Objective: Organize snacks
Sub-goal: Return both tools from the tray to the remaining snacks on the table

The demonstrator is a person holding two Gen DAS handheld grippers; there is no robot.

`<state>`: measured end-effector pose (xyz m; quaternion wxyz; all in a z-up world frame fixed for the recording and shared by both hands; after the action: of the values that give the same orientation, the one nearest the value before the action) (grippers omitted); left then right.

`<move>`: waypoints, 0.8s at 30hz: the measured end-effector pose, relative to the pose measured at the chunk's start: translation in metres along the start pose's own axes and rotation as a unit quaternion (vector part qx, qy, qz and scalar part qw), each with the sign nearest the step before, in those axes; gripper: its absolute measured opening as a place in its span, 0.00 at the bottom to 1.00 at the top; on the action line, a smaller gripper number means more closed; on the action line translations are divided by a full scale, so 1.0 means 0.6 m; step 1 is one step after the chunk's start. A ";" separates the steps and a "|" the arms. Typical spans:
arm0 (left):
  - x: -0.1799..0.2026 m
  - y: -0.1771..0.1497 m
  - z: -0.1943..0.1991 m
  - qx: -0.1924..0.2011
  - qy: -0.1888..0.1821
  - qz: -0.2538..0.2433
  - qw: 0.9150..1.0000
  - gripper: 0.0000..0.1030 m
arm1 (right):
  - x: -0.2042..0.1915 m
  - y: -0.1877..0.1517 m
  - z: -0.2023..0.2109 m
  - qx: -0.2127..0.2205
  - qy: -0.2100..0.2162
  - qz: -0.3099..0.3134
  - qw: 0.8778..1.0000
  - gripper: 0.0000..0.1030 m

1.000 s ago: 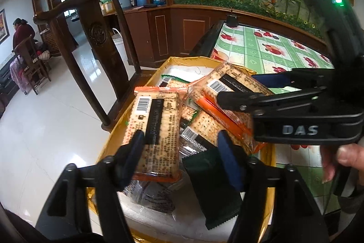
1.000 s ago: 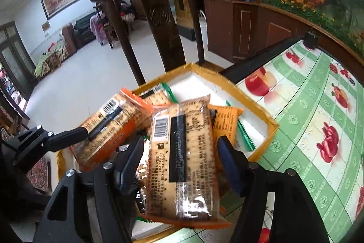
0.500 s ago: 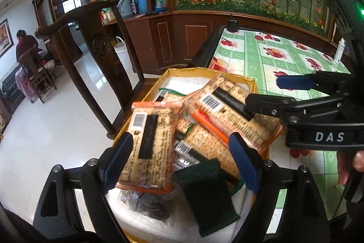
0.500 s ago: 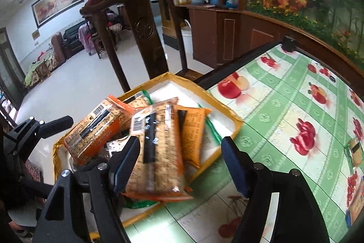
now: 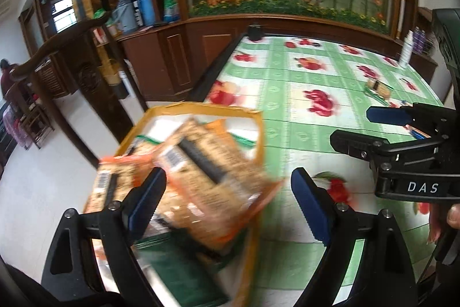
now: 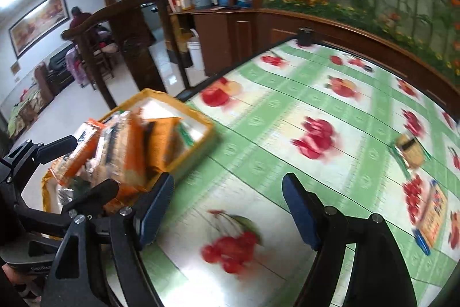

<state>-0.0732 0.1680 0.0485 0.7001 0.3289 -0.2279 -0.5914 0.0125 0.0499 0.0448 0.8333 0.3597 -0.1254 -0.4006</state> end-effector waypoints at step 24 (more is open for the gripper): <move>0.243 0.038 -0.074 -0.039 -0.083 -0.074 0.993 0.86 | 0.252 -0.123 0.088 -0.009 -0.084 -0.138 0.987 0.76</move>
<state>0.0024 0.0361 0.0244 0.6454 0.2670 -0.2369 -0.6753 0.0415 -0.1217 0.0189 0.7598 0.3314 -0.1407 -0.5413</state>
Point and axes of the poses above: each gripper's, at about its wrist camera, not at the fingertips, and z roughly against the way its jaws point, x to its right, y to its top, the point moved 6 cm from there along -z, roughly the way its jaws point, and after that the axes turned 1 degree about -y, right-handed, at the moved point
